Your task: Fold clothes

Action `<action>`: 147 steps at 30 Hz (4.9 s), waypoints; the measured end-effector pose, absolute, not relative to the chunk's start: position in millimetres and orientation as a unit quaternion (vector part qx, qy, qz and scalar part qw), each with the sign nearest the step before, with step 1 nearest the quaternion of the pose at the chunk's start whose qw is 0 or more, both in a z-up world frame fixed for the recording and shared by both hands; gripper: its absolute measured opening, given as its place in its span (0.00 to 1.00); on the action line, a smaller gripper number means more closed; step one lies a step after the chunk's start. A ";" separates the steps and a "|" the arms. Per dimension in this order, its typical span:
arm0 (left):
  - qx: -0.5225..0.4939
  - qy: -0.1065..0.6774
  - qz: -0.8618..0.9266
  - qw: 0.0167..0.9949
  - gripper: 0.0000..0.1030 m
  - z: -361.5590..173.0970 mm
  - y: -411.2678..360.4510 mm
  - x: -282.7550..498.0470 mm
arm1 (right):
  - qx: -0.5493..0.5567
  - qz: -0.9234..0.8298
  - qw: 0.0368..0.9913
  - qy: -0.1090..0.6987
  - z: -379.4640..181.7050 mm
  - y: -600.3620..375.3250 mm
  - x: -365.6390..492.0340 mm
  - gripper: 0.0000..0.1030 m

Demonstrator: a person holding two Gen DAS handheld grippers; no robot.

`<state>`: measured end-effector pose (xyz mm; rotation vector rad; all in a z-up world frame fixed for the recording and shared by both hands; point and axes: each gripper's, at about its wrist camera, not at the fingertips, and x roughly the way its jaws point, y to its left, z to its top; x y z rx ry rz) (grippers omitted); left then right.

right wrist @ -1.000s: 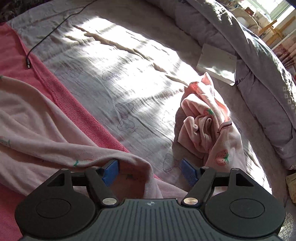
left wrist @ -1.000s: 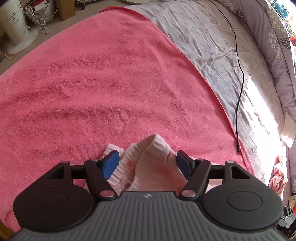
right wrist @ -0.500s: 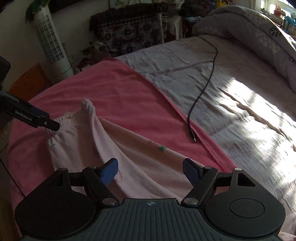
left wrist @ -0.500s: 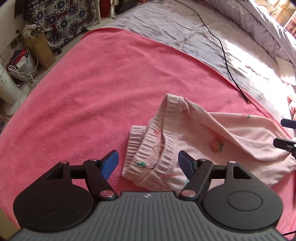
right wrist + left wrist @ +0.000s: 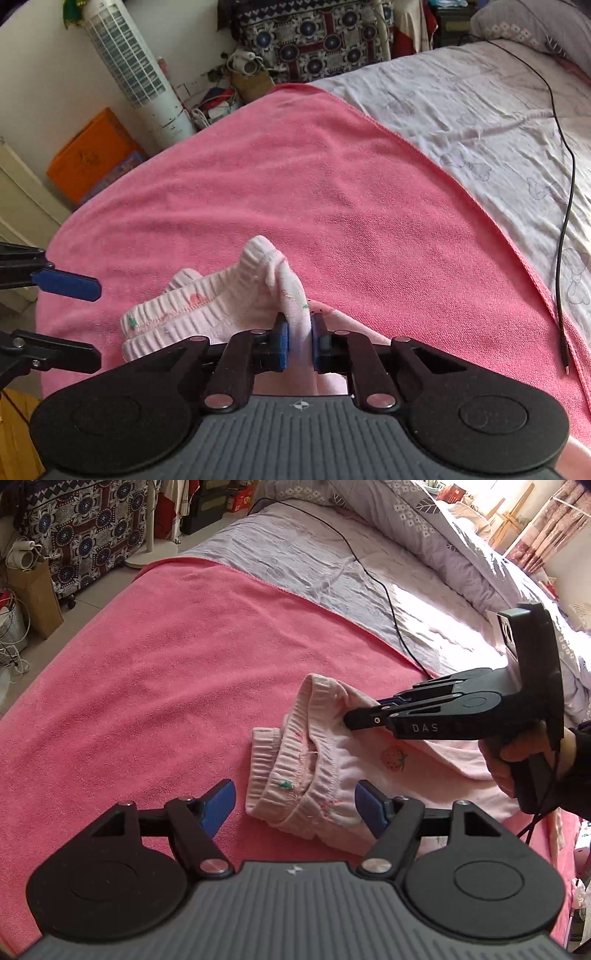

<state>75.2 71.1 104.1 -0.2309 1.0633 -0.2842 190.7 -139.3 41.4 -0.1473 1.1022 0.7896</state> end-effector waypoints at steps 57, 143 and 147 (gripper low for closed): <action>-0.041 0.488 -0.062 0.870 0.67 72.5 57.2 125.1 | 0.139 0.253 0.752 0.593 38.6 -282.3 143.4 0.73; 0.217 0.592 -0.187 0.753 0.91 26.5 -170.9 20.0 | 0.291 -0.354 0.807 0.373 52.3 -738.2 9.6 0.07; 0.213 0.598 -0.175 0.753 0.89 34.5 -172.6 20.2 | 0.405 -0.321 0.776 0.360 20.4 -772.8 -13.8 0.08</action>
